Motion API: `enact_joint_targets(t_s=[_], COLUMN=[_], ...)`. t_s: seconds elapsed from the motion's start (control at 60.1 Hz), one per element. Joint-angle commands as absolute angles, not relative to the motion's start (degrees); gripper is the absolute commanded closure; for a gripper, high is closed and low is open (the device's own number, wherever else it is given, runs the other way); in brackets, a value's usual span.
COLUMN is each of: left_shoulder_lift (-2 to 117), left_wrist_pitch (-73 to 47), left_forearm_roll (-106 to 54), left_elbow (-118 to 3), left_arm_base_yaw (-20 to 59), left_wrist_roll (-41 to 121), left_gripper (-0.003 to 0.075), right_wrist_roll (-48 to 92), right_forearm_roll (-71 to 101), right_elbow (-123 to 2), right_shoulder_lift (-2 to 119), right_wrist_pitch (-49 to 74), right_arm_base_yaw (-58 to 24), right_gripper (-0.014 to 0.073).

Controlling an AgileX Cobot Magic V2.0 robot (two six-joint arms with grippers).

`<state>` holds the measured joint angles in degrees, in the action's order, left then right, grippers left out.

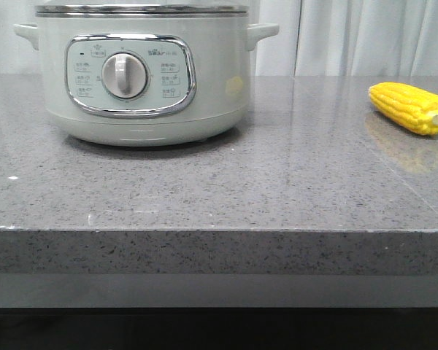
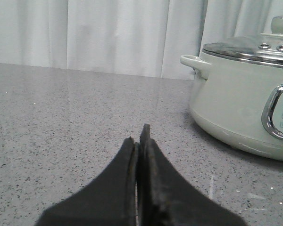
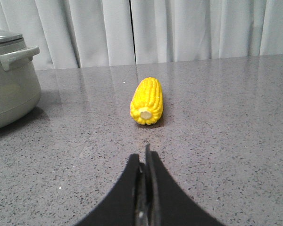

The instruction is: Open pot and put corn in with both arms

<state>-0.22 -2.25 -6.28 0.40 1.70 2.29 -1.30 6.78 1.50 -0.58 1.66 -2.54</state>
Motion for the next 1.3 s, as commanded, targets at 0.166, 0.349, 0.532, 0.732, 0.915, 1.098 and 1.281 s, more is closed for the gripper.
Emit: enact_joint_targets(t_s=[0.166, 0.349, 0.532, 0.732, 0.915, 1.098, 1.281], left_shoulder_lift=[-1.4, -1.4, -1.4, -1.4, -1.4, -1.1, 1.1], left_wrist_pitch=[2.4, 2.4, 2.4, 2.8, 6.7, 6.0, -1.7], left_forearm_roll=[-6.3, -6.3, -6.3, -6.3, -8.7, -9.0, -8.9], left_elbow=[0.7, 0.7, 0.7, 0.7, 0.3, -5.9, -17.9], left_arm_base_yaw=[1.6, 1.6, 1.6, 1.6, 1.7, 1.7, 1.7], left_wrist_roll=[2.1, 2.1, 2.1, 2.1, 2.0, 2.0, 2.0], left_gripper=[0.0741, 0.0741, 0.0741, 0.0741, 0.0741, 0.0741, 0.0741], right_wrist_roll=[-1.1, -1.1, -1.1, -1.1, -1.2, -1.2, -1.1], right_forearm_roll=[6.2, 6.2, 6.2, 6.2, 6.3, 6.6, 6.6], right_elbow=[1.6, 1.6, 1.6, 1.6, 1.4, -4.2, -16.2], right_shoulder_lift=[-1.9, -1.9, -1.9, -1.9, -1.9, -1.9, -0.7], right_wrist_pitch=[-3.2, -3.2, -3.2, -3.2, -6.0, -2.2, 8.9], right_arm_base_yaw=[-2.3, -2.3, -2.3, -2.3, -2.4, -2.4, -2.4], right_gripper=[0.0662, 0.0662, 0.0662, 0.0662, 0.0662, 0.0662, 0.0662])
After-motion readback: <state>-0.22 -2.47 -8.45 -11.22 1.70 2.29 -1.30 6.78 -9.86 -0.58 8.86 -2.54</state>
